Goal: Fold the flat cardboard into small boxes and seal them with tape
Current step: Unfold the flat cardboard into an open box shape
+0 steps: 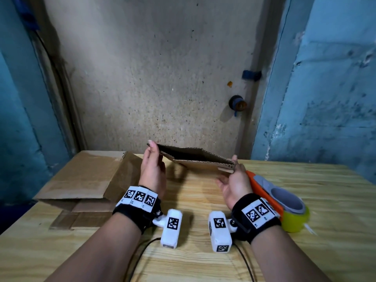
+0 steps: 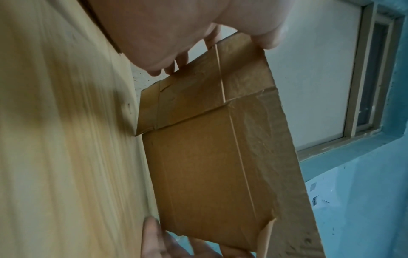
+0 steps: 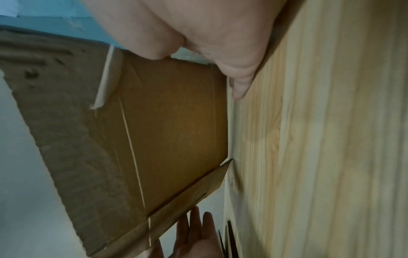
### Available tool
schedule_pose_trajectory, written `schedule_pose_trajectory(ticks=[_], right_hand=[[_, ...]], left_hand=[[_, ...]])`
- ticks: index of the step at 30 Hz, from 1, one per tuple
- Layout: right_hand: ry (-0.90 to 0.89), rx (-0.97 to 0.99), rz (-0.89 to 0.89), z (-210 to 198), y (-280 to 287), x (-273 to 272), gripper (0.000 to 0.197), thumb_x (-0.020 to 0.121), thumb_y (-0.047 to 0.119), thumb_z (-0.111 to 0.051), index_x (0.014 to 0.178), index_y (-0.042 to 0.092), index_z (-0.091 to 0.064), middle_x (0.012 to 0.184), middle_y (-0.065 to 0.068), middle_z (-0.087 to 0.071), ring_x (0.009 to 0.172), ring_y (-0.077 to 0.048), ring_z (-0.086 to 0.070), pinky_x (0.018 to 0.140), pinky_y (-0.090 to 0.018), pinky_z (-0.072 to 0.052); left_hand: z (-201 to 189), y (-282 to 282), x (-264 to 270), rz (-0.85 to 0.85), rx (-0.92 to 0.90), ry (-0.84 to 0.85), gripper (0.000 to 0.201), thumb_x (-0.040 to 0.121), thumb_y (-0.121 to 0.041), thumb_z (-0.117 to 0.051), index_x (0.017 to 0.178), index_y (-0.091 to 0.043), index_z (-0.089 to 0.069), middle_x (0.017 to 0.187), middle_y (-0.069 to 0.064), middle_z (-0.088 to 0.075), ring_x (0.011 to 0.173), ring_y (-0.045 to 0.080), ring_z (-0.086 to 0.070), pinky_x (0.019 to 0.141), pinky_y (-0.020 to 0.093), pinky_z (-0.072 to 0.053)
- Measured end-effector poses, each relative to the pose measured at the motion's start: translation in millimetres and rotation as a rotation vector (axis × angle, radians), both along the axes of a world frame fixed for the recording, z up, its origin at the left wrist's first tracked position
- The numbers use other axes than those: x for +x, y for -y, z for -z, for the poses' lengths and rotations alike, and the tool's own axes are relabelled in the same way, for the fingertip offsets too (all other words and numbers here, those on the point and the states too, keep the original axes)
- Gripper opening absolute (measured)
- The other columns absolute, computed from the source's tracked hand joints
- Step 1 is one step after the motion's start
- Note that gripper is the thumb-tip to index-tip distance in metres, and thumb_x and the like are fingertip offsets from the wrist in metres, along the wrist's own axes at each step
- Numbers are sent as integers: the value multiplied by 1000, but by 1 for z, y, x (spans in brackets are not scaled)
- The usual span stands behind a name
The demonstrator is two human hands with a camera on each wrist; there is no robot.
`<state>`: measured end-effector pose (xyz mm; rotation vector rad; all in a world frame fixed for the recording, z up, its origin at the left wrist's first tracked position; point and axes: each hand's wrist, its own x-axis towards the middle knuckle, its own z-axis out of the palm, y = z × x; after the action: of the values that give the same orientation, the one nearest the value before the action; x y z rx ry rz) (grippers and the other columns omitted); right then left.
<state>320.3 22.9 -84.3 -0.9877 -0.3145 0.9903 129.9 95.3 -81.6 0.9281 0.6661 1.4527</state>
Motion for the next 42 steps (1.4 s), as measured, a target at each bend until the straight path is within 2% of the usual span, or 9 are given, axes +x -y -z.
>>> schedule_pose_trajectory(ticks=[3, 8, 13, 16, 18, 21, 30, 39, 42], right_hand=[[286, -11, 15, 2, 5, 0, 42, 111, 18, -46, 151, 31, -51, 157, 1, -49, 142, -24, -48, 112, -36, -35], [413, 51, 14, 1, 13, 1, 30, 106, 1, -51, 117, 16, -74, 128, -5, -72, 120, -15, -67, 112, -40, -49], [409, 80, 0, 3, 11, 3, 22, 108, 27, -54, 110, 19, -74, 111, 4, -80, 80, 4, -70, 67, -11, -49], [388, 86, 15, 6, 7, 2, 41, 109, 50, -46, 109, 23, -77, 115, 8, -79, 116, -11, -68, 94, -28, -43], [340, 142, 54, 10, 4, 3, 54, 103, 64, -43, 108, 24, -80, 119, 3, -78, 120, -24, -67, 107, -44, -39], [301, 187, 81, 9, 5, 3, 66, 94, 75, -42, 110, 23, -79, 120, 0, -78, 72, -24, -52, 70, -32, -35], [299, 160, 55, 10, 8, 6, 70, 100, 78, -31, 105, 30, -82, 119, 7, -78, 58, -14, -40, 58, -26, -27], [243, 107, 64, 7, 7, -1, 71, 91, 88, -35, 104, 37, -83, 131, 1, -73, 64, -17, -53, 64, -26, -37], [161, 120, 95, -2, 12, -5, 66, 100, 74, -37, 88, 30, -85, 116, -2, -79, 103, -60, -62, 108, -52, -48]], left_hand=[[-4, 5, -2, 35, -13, 32, 101, 58, -95, -60, 140, -37, -56, 152, -9, -51, 143, 8, -42, 121, 34, -25], [-1, 6, -2, 68, 7, 52, 91, 64, -92, -61, 141, -45, -53, 158, -9, -42, 147, 11, -35, 123, 42, -23], [-3, 12, -1, 62, 9, 34, 101, 55, -95, -63, 142, -47, -51, 158, -15, -41, 147, 8, -33, 124, 41, -21], [-3, 15, -1, 65, 23, 28, 108, 52, -95, -65, 145, -42, -51, 156, -14, -44, 145, 8, -37, 123, 39, -25], [-1, 14, 0, 62, 38, 39, 110, 49, -92, -71, 143, -37, -55, 149, -13, -53, 138, 6, -45, 120, 36, -30], [-2, 17, 2, 79, 62, 65, 103, 44, -84, -81, 134, -36, -64, 145, -13, -58, 137, 6, -48, 118, 33, -31], [-5, 20, 2, 111, 57, 74, 100, 46, -84, -81, 133, -38, -65, 145, -14, -57, 141, 7, -45, 122, 40, -26], [-1, 15, 3, 82, 76, 71, 118, 49, -78, -85, 149, -28, -49, 146, -7, -57, 138, 6, -48, 124, 41, -27], [-1, 13, 4, 108, 69, 88, 121, 46, -74, -89, 150, -29, -46, 144, -4, -60, 136, 8, -51, 123, 39, -29]])
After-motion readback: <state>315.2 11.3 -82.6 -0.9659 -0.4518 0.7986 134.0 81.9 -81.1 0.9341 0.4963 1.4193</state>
